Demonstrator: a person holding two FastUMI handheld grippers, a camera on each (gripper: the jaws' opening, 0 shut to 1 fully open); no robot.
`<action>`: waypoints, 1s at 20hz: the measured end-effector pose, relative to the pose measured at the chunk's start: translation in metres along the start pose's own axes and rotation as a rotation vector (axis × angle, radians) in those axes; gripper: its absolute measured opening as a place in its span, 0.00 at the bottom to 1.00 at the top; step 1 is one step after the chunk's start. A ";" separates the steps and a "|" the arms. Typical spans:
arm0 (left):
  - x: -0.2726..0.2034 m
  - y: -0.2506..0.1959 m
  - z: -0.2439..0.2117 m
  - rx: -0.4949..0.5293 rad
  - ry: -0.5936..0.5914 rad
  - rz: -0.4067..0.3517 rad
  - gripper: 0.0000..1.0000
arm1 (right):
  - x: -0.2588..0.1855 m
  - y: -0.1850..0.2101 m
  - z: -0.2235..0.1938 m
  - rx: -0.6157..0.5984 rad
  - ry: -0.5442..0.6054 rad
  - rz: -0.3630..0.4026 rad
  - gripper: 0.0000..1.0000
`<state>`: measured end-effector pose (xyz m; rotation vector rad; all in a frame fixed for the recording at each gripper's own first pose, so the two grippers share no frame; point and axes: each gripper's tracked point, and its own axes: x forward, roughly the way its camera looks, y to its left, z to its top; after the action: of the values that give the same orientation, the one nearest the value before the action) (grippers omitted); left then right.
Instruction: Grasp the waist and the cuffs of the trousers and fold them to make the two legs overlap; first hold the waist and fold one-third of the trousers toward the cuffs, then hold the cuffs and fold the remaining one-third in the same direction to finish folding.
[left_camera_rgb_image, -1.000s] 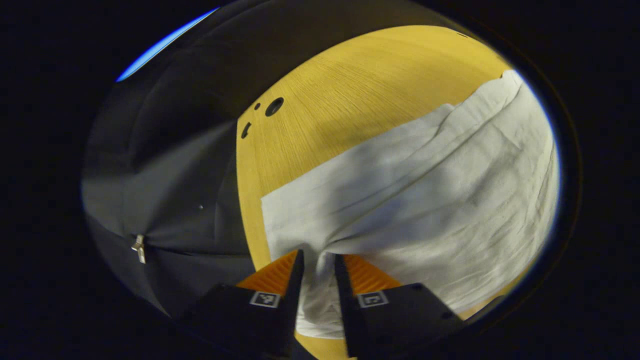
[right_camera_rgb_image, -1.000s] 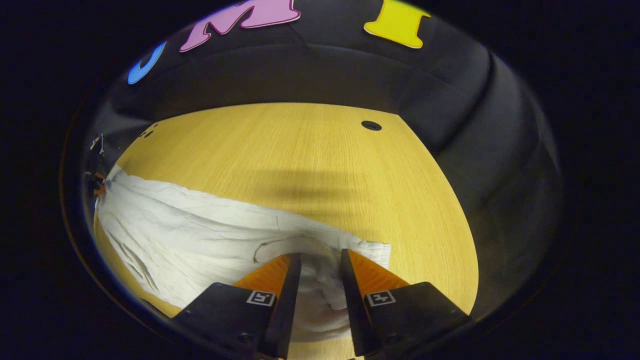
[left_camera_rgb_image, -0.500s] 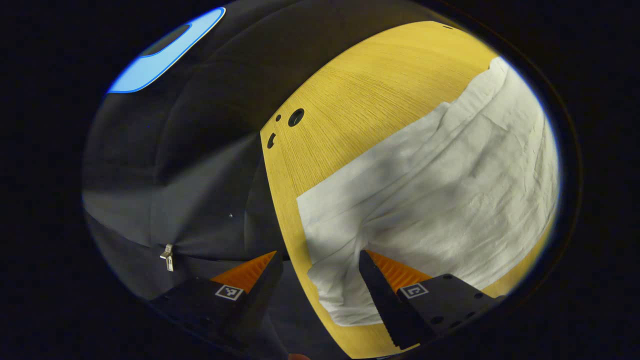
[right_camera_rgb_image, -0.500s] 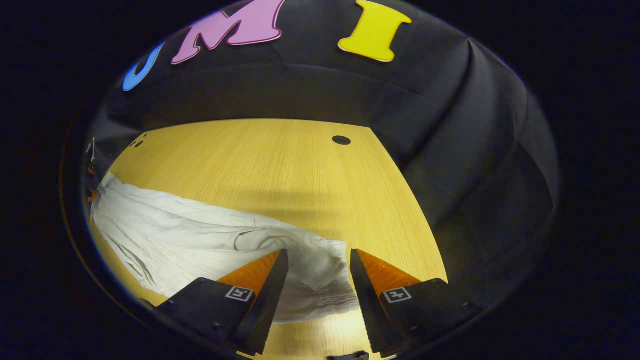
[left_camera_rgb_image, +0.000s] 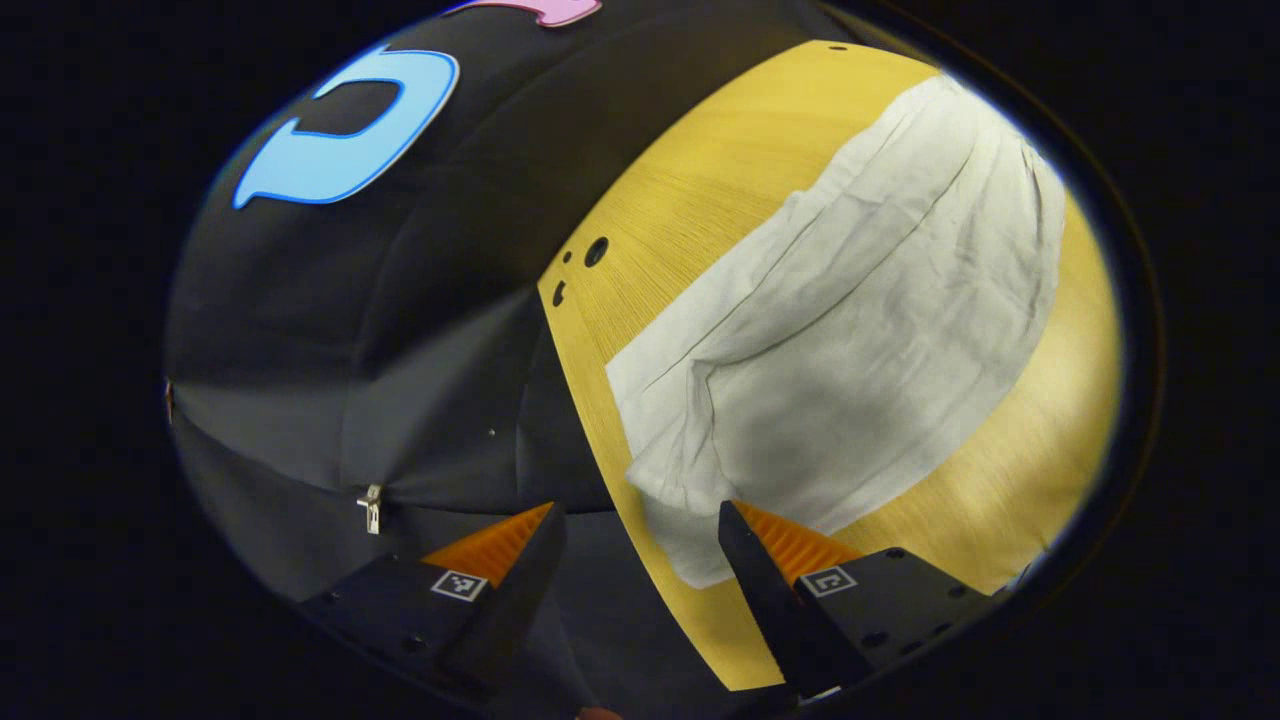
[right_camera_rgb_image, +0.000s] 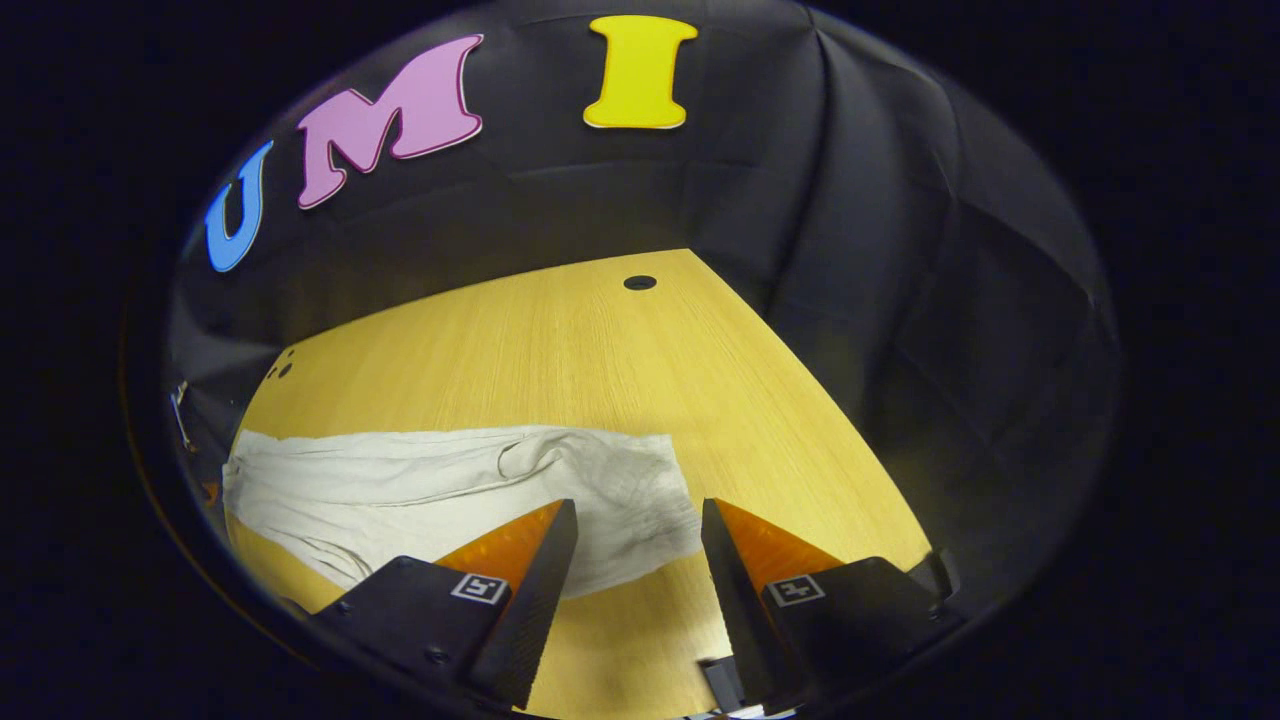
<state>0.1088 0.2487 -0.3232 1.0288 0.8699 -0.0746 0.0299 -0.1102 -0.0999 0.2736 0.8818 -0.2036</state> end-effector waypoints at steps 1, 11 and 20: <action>-0.007 0.001 0.000 -0.040 -0.016 0.009 0.97 | -0.002 0.002 -0.006 0.027 0.007 -0.003 0.77; -0.049 -0.035 0.034 -0.622 -0.123 -0.083 0.97 | 0.002 0.025 -0.051 0.281 0.091 -0.007 0.79; -0.042 -0.076 0.033 -0.994 -0.056 -0.184 0.98 | 0.036 0.019 -0.061 0.581 0.138 -0.038 0.79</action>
<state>0.0671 0.1686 -0.3427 0.0170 0.8016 0.1647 0.0133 -0.0748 -0.1615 0.8193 0.9514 -0.4820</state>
